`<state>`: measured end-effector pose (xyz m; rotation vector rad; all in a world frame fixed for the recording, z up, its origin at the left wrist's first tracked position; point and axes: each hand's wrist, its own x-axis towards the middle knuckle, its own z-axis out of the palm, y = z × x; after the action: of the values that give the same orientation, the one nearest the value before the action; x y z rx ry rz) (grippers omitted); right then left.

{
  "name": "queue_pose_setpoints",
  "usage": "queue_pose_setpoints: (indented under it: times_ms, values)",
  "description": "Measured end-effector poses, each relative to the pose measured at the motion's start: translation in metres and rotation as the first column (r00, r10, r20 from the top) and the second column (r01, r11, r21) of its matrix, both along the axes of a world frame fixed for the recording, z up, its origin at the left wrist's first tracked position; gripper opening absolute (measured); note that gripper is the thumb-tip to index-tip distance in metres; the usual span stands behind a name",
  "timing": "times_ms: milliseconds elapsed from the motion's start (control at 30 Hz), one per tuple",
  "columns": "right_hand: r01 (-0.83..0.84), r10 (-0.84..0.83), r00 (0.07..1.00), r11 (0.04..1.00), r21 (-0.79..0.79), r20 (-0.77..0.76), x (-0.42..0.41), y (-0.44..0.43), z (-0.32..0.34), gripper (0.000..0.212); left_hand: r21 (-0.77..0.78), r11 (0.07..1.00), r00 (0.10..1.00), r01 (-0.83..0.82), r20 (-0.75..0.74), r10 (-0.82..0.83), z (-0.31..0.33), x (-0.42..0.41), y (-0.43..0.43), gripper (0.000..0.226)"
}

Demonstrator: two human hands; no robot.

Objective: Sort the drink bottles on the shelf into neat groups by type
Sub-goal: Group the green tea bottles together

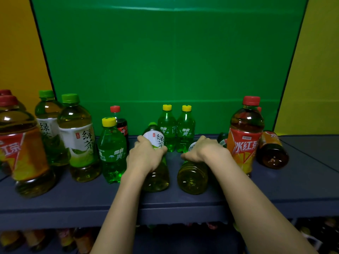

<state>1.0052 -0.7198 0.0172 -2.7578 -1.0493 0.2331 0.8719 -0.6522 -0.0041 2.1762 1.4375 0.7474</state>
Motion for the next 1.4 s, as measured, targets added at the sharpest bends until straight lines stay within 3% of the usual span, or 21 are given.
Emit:
queue_pose_setpoints:
  times_ms: [267, 467, 533, 633, 833, 933, 1067, 1267, 1333, 1400]
  values:
    - [-0.032, 0.038, 0.999, 0.982, 0.186, -0.032, 0.002, -0.017, -0.010, 0.095, 0.235, 0.971, 0.923, 0.034, 0.367, -0.121, -0.014, -0.019, -0.014, 0.073]
    - [-0.088, 0.077, 0.996, 0.908, 0.409, 0.044, -0.007, -0.038, -0.010, 0.075, 0.365, 0.928, 0.861, 0.072, 0.447, -0.243, -0.023, -0.014, -0.022, 0.083]
    - [-0.122, 0.092, 0.992, 0.854, 0.506, 0.084, -0.011, -0.045, -0.011, 0.071, 0.391, 0.917, 0.843, 0.078, 0.465, -0.270, -0.026, -0.012, -0.025, 0.086]
    - [-0.159, 0.118, 0.987, 0.755, 0.636, 0.107, -0.014, -0.047, -0.018, 0.081, 0.428, 0.899, 0.837, 0.088, 0.457, -0.300, -0.032, -0.009, -0.023, 0.087]
    - [-0.125, 0.220, 0.975, 0.424, 0.897, 0.032, -0.024, -0.029, -0.044, 0.076, 0.430, 0.888, 0.821, 0.163, 0.440, -0.364, -0.039, -0.011, -0.014, 0.088]
    - [-0.134, 0.326, 0.945, 0.323, 0.937, 0.023, -0.030, -0.022, -0.053, 0.082, 0.413, 0.897, 0.813, 0.158, 0.461, -0.355, -0.038, -0.011, -0.011, 0.086]
    - [-0.162, 0.423, 0.906, 0.318, 0.934, 0.014, -0.031, -0.013, -0.054, 0.078, 0.354, 0.917, 0.793, 0.184, 0.498, -0.351, -0.039, -0.012, -0.003, 0.080]
    - [-0.158, 0.434, 0.901, 0.347, 0.924, -0.009, -0.031, -0.011, -0.056, 0.080, 0.299, 0.929, 0.764, 0.217, 0.541, -0.352, -0.041, -0.017, 0.001, 0.079]
    - [-0.179, 0.431, 0.902, 0.364, 0.914, 0.005, -0.033, -0.017, -0.055, 0.077, 0.339, 0.924, 0.764, 0.174, 0.545, -0.344, -0.040, -0.020, -0.004, 0.077]
    - [-0.216, 0.412, 0.911, 0.401, 0.890, 0.036, -0.035, -0.028, -0.055, 0.070, 0.475, 0.877, 0.732, 0.077, 0.570, -0.373, -0.038, -0.024, -0.016, 0.066]
